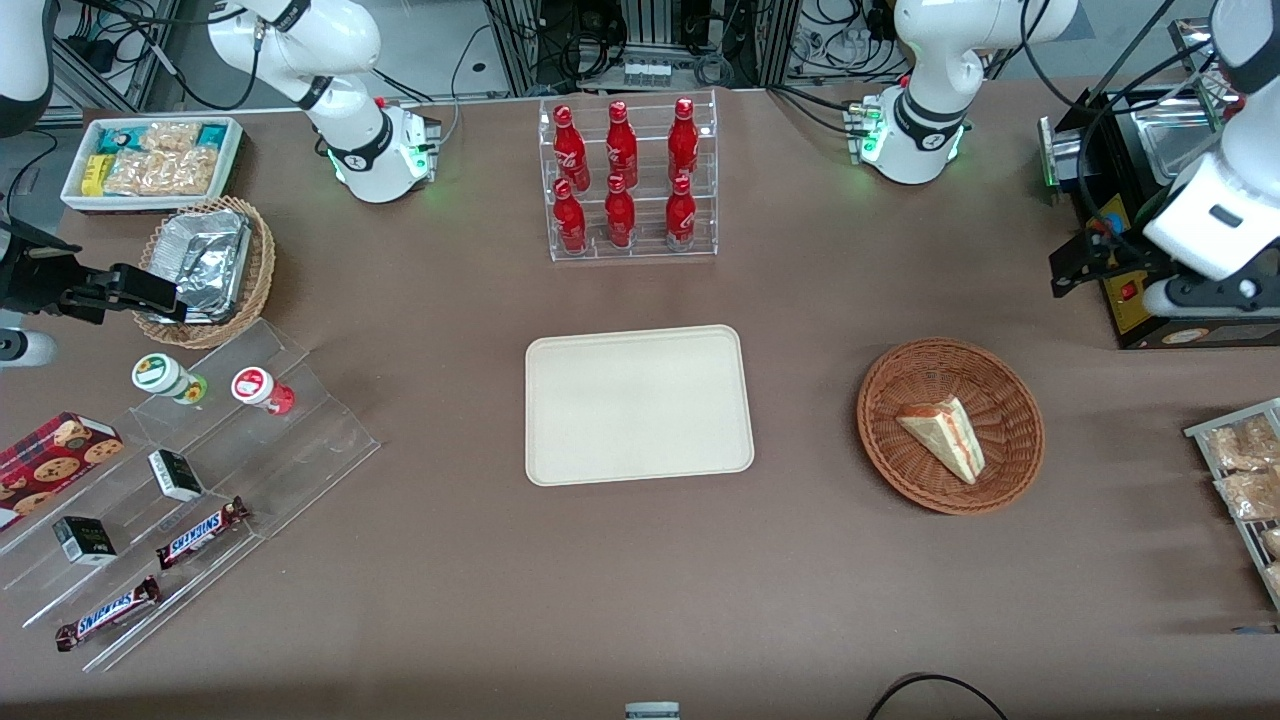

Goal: Place sandwich from basket to tray
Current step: 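Lower the left gripper onto the wrapped sandwich in the wicker basket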

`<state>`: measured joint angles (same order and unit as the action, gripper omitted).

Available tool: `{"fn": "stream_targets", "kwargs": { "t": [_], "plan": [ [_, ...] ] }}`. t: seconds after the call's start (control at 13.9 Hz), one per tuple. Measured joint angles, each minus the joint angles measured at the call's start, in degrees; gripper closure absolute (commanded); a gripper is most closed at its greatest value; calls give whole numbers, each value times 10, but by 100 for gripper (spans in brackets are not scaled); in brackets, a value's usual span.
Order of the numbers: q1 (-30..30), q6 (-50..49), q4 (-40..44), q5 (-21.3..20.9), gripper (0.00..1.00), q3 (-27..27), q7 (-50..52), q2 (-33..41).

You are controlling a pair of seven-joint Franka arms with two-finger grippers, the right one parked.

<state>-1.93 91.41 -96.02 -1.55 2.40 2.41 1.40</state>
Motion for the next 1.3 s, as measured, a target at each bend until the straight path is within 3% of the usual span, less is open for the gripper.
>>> {"fn": "stream_targets", "kwargs": {
  "t": [0.22,0.65,0.94,1.3],
  "plan": [
    [0,79,-41,0,0,-1,18,-35],
    [6,337,-216,2,0,-5,220,-67],
    [6,401,-233,2,0,-2,322,-106],
    [3,448,-243,2,0,4,342,-137]
  ]
}}
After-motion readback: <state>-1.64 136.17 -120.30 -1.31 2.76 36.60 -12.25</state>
